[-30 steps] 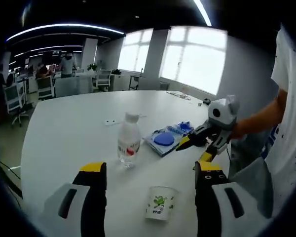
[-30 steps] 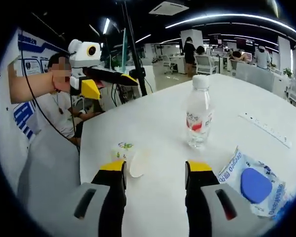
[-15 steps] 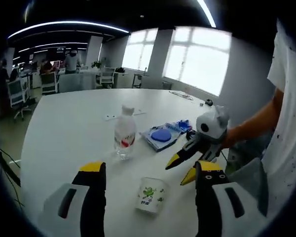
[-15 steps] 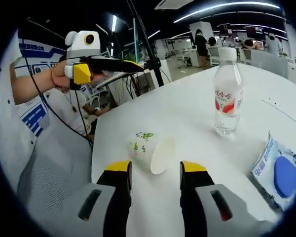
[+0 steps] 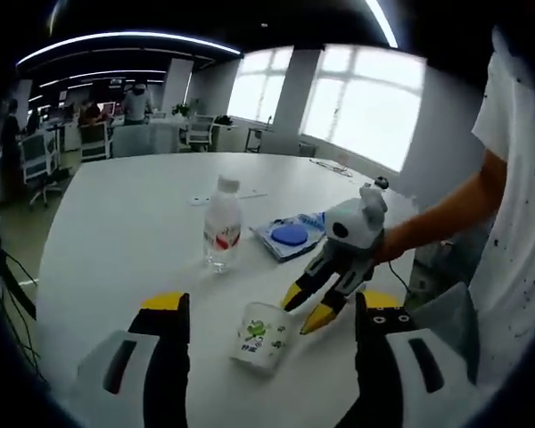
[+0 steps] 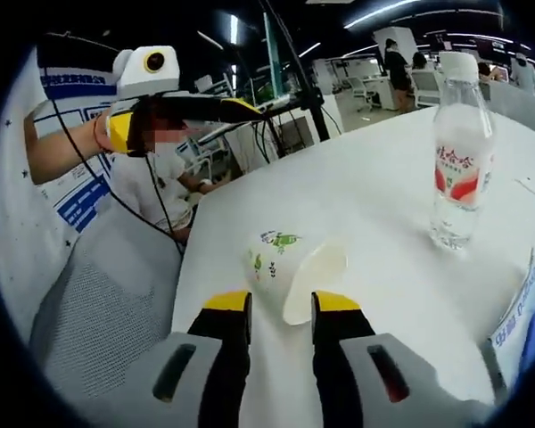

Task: Arrange the tabletop items into an orderly group along one side of the table until the central work area is clear of visible clutter.

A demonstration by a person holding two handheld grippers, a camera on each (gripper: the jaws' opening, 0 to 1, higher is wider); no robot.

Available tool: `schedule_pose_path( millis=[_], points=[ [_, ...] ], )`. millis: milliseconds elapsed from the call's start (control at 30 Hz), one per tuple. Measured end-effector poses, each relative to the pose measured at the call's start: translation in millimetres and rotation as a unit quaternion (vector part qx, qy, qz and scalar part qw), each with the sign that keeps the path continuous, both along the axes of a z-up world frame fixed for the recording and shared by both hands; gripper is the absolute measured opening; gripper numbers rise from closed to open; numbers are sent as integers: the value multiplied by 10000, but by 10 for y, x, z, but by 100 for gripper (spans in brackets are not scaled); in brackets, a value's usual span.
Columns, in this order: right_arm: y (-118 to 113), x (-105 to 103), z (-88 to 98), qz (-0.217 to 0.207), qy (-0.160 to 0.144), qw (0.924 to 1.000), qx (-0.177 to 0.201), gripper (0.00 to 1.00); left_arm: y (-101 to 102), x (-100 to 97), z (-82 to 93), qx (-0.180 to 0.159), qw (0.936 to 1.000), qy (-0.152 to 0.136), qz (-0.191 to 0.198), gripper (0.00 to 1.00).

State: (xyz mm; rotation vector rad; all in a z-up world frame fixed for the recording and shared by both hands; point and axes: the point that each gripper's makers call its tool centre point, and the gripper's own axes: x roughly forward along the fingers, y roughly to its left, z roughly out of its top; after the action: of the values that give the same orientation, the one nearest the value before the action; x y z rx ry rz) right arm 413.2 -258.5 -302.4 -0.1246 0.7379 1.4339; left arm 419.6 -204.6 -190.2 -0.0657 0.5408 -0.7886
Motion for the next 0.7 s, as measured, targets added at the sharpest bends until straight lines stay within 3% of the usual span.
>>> schedule_pose_path(
  millis=[200,367,600,700],
  points=[
    [39,-40,-6,288,130,9995,11,21,-76,-65,-123,205,9996,56,-181,80],
    [55,-45,-40,495,92,9987,-33,17,-133,-59,-125,130,9997,46,-201,81],
    [52,-75,-36,680,108,9976,-102,0,-176,-37,-153,-111,9998,-21,-145,82],
    [31,-96,-37,753,107,9970,-164,0,-206,-51,-184,-170,9998,13,-138,81]
  ],
)
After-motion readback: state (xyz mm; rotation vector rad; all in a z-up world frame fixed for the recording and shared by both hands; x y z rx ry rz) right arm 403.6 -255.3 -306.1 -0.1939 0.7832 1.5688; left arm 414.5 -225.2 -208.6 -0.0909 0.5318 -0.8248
